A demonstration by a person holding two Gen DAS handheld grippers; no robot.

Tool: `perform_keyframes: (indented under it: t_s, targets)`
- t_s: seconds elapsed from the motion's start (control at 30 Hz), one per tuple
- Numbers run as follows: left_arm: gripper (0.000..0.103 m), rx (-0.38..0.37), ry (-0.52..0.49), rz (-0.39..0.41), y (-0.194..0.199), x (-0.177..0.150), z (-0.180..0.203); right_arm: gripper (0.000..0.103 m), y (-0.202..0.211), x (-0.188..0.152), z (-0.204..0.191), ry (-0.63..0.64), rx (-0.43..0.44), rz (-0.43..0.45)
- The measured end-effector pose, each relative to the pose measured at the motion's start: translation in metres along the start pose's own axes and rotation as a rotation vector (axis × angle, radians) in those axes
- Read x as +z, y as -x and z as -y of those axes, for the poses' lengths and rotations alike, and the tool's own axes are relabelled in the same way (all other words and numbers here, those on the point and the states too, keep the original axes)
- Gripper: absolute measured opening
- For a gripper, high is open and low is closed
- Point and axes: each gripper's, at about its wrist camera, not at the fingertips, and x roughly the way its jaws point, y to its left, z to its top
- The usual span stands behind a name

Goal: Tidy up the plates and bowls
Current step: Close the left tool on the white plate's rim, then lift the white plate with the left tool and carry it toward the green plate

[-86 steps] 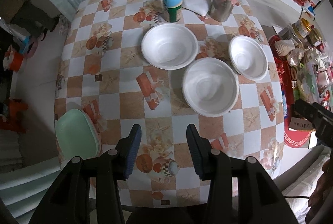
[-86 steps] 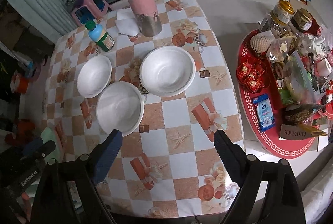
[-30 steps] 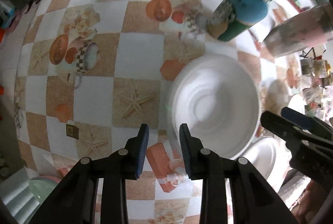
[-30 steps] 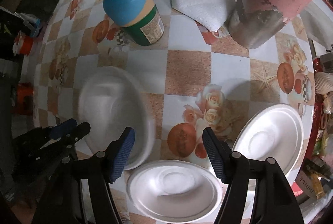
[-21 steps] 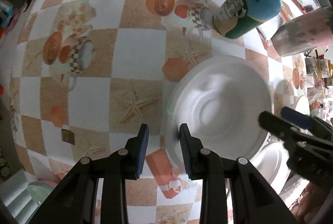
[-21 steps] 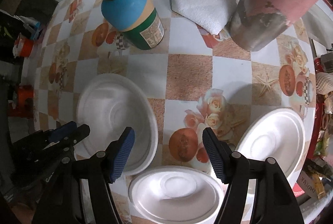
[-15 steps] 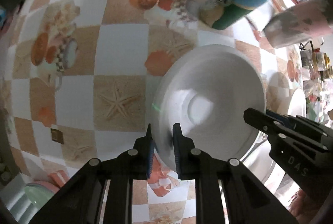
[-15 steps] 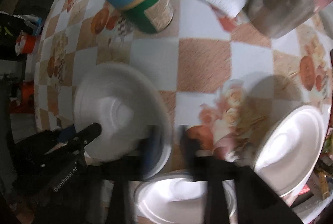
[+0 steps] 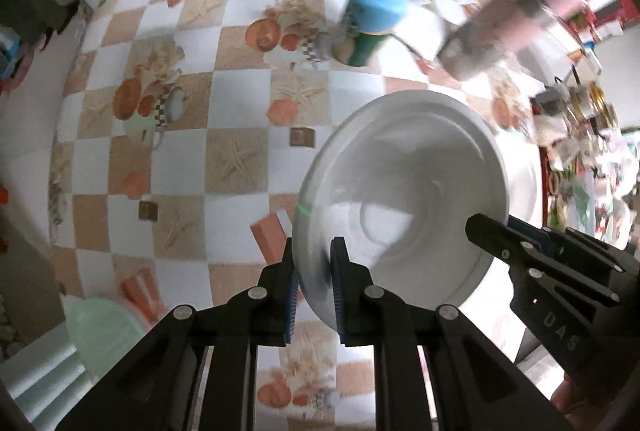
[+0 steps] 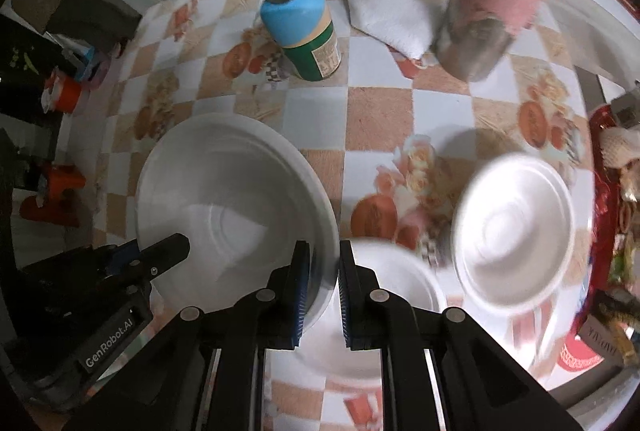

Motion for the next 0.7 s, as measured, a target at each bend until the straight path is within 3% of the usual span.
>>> perform_keyframes:
  t_s: [0.27,0.43,0.7]
  targets:
    - [0.017,0.016,-0.153,-0.009,0.021,-0.060,0.054,0.016,0.048,-0.075,0.026,-0.071,-0.018,0.021]
    - [0.017,0.037,-0.207,-0.008,0.026,-0.079,0.077,0.016,0.060,-0.116,0.047,-0.131,-0.011,0.009]
    - [0.017,0.055,-0.230,0.018,0.038,-0.087,0.090,0.016,0.078,-0.139,0.053,-0.128,-0.006,0.044]
